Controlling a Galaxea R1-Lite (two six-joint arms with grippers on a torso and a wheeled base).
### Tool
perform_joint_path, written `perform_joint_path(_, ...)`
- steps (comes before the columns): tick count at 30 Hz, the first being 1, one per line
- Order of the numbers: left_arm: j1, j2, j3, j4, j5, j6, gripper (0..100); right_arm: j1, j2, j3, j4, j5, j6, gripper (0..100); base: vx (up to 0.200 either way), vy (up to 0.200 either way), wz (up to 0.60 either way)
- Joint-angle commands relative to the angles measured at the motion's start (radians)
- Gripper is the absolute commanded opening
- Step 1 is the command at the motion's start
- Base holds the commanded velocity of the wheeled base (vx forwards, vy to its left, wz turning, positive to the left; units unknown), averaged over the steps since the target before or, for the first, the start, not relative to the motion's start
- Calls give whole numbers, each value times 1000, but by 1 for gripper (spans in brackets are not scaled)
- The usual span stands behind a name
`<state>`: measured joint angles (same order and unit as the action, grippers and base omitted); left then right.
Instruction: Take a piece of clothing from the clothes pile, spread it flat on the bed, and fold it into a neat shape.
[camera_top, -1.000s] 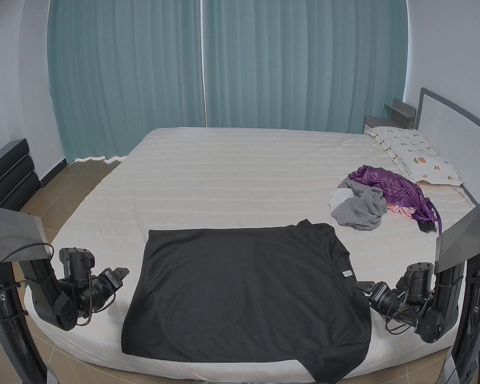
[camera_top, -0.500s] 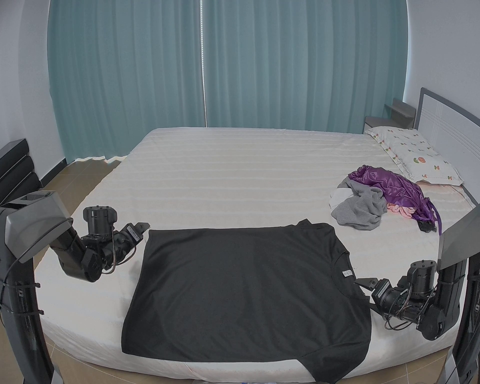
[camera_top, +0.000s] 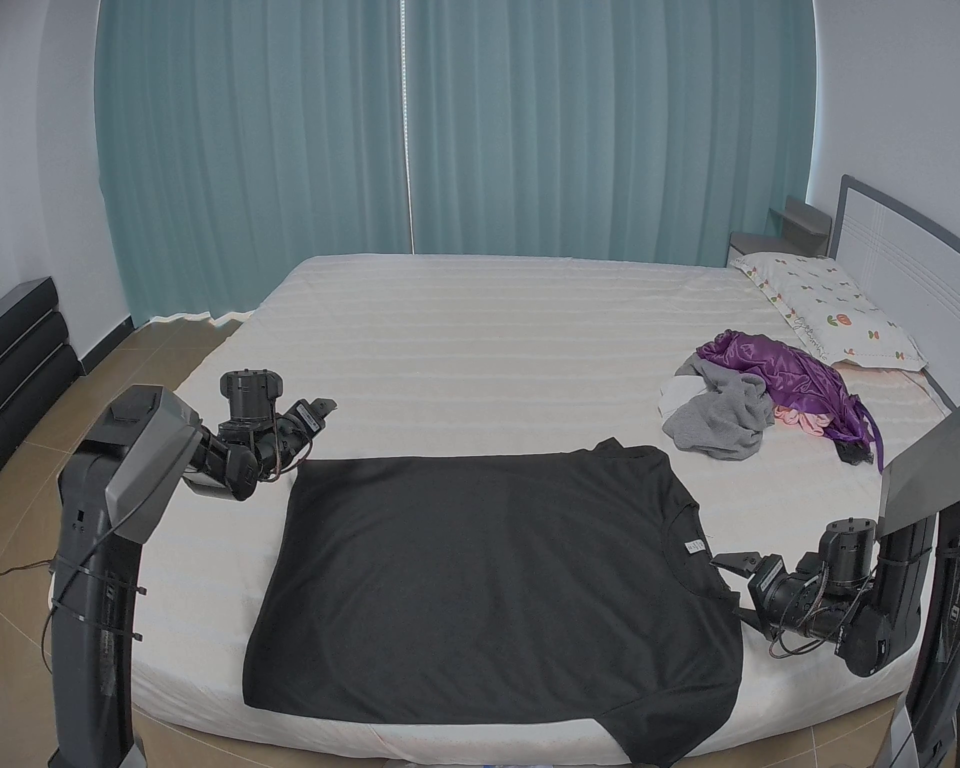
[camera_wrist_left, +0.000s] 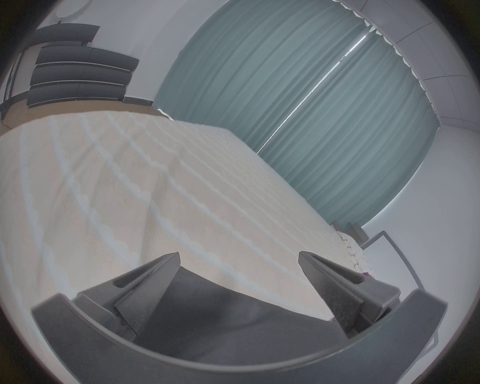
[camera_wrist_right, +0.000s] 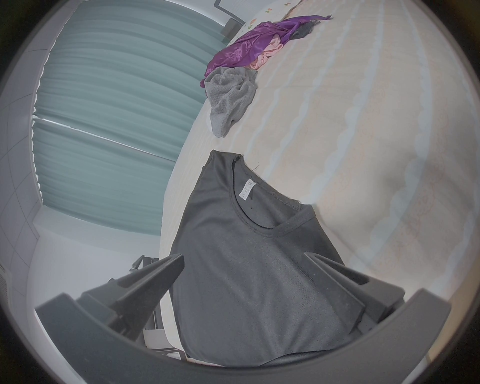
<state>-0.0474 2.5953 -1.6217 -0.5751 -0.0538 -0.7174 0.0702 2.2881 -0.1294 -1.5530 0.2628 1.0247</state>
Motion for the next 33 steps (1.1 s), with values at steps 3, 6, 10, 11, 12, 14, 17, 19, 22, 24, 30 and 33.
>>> perform_joint_path(3, -5, 174, -184, 97, -1, 4, 100, -4, 8, 2, -15, 18, 12, 100, 0, 0, 0)
perform_joint_path(6, -3, 183, -198, 103, 12, 6, 100, -4, 8, 2, -15, 16, 12, 100, 0, 0, 0)
perform_joint_path(10, -2, 183, -205, 100, 51, 7, 100, -4, 8, 4, -15, 18, 12, 100, 0, 0, 0)
perform_joint_path(11, -2, 183, -205, 98, 60, 7, 100, -4, 8, 4, -15, 18, 12, 100, 0, 0, 0)
perform_joint_path(12, -2, 183, -205, 97, 68, 7, 100, -4, 8, 5, -15, 18, 12, 100, 0, 0, 0)
perform_joint_path(14, -2, 181, -205, 93, 88, 7, 100, -4, 8, 5, -15, 18, 12, 100, 0, 0, 0)
perform_joint_path(17, 0, 181, -196, 97, 109, 7, 100, -4, 8, 5, -15, 18, 12, 100, 0, 0, 0)
perform_joint_path(19, -2, 183, -193, 101, 112, 9, 100, -4, 8, 5, -15, 18, 12, 100, 0, 0, 0)
perform_joint_path(22, -2, 180, -187, 109, 114, 12, 100, -4, 8, 5, -15, 18, 12, 100, 0, 0, 0)
perform_joint_path(24, -3, 181, -190, 124, 114, 13, 100, -4, 8, 5, -15, 18, 12, 100, 0, 0, 0)
perform_joint_path(30, -2, 189, -230, 162, 117, 18, 0, -4, 8, -3, -15, 16, 9, 100, 0, 0, 0)
perform_joint_path(33, 3, 187, -242, 149, 146, 15, 0, 3, 1, -10, -16, 7, 2, 100, 0, 0, 0)
